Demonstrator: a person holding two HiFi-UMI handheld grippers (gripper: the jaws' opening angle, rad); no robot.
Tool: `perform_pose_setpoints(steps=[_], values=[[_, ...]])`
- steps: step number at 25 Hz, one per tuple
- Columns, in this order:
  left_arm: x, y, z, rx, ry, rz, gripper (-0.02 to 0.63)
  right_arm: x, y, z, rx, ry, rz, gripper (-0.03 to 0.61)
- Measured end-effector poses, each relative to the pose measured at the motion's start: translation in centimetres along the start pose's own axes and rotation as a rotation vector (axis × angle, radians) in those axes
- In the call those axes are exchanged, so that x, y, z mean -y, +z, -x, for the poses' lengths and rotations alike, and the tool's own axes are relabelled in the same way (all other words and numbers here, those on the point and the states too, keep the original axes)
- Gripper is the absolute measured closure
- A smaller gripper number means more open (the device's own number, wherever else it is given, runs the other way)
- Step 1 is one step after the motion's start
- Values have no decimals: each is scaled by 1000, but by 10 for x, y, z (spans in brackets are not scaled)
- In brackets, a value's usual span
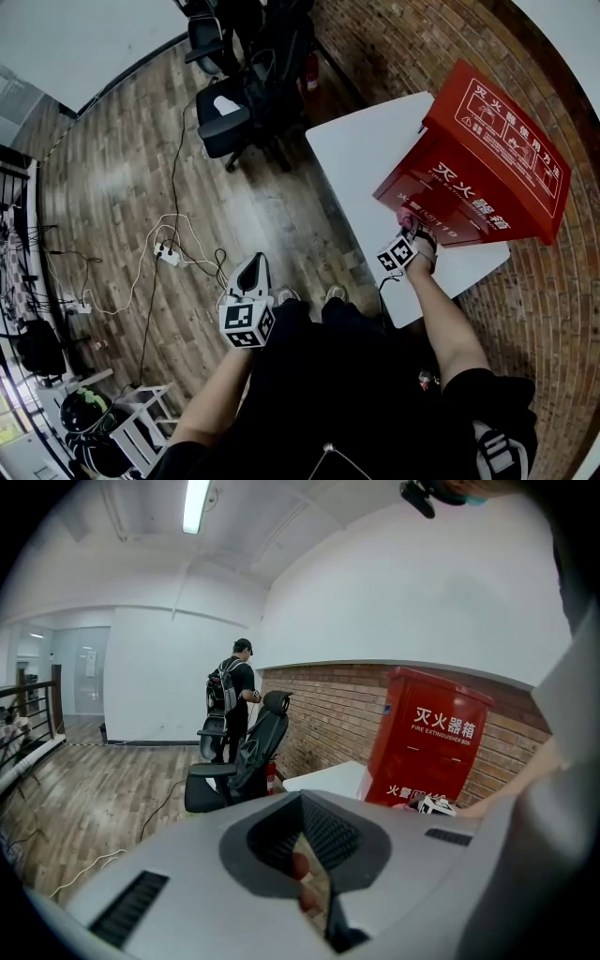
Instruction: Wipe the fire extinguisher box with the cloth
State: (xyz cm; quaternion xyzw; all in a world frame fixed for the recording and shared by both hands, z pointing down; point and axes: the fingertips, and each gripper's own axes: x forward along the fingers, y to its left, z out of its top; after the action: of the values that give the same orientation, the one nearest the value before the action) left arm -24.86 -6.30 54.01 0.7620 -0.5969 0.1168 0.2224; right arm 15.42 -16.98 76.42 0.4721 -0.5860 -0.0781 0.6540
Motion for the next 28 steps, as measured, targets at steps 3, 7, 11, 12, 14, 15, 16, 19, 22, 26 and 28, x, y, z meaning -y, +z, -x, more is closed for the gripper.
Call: perform_pose_setpoints(steps=[3,7,11,12,14,15,16,19,22,26,28], values=[[-9,0,2,-2,10,12,586,1,12,0,3,2,4,465],[-20,-1,4,-1,21,26,586,1,27,-1,6,3,10,465],[-33,-3,6,-7,25,36,586,2,45,-2,21,-2,17,465],[-36,-3,6,-9,25,38,586,2,50,-2,22,-3,17,465],[-42,-5,8,-15,25,42,586,2,58,0,23,-4,19,465],[-45,-6,8,-17,24,44,586,2,62,0,24,-5,21,465],[-48,-6,8,-20,23,46,586,2,67,0,25,-7,25,465],[-55,-6,5,-24,14,47,586,3,81,-1,33,-13,47,465],[-62,-5,3,-29,-2,44,586,2,92,-2,29,-12,55,465],[-74,-5,1,-42,-25,42,586,2,102,-1,13,-16,41,465],[-80,-7,-1,-52,-37,38,586,2,107,-1,11,-19,39,465]])
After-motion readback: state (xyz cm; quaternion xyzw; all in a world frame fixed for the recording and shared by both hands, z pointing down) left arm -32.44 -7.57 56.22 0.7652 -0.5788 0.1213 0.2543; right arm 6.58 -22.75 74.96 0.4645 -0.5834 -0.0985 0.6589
